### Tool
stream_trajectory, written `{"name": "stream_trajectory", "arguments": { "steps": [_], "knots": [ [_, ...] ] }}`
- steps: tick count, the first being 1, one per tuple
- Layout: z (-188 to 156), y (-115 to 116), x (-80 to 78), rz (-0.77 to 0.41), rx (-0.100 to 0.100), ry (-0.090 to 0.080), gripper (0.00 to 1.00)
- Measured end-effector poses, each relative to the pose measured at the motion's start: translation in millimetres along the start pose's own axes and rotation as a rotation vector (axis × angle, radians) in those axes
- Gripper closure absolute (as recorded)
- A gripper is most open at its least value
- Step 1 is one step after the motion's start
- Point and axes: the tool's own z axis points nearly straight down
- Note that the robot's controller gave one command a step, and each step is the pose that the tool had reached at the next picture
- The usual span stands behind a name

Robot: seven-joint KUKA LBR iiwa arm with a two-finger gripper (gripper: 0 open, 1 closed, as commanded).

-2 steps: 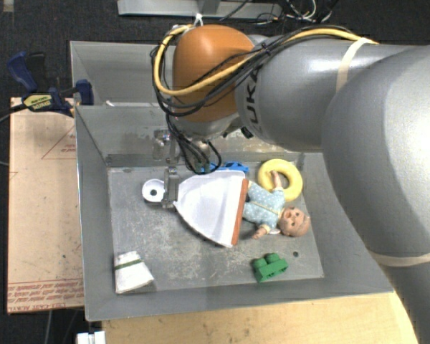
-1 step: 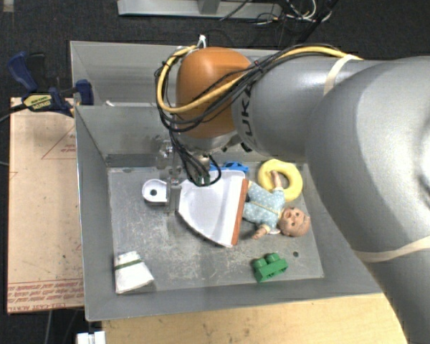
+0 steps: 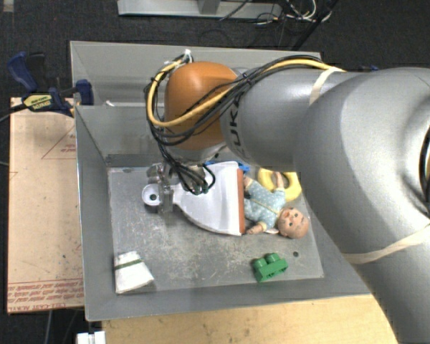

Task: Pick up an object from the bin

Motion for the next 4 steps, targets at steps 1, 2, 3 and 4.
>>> {"name": "stream_trajectory", "arguments": {
  "steps": [1, 2, 3, 4],
  "knots": [
    [0.0, -0.1, 0.0, 0.0, 0.0, 0.0, 1.0],
    [-38.2, 2.0, 2.1, -0.019, 0.0, 0.007, 1.0],
    [-101.3, -0.5, 1.0, -0.014, -0.001, 0.001, 1.0],
    [-146.1, -4.6, 11.3, -0.005, -0.001, 0.003, 1.0]
  ]
}}
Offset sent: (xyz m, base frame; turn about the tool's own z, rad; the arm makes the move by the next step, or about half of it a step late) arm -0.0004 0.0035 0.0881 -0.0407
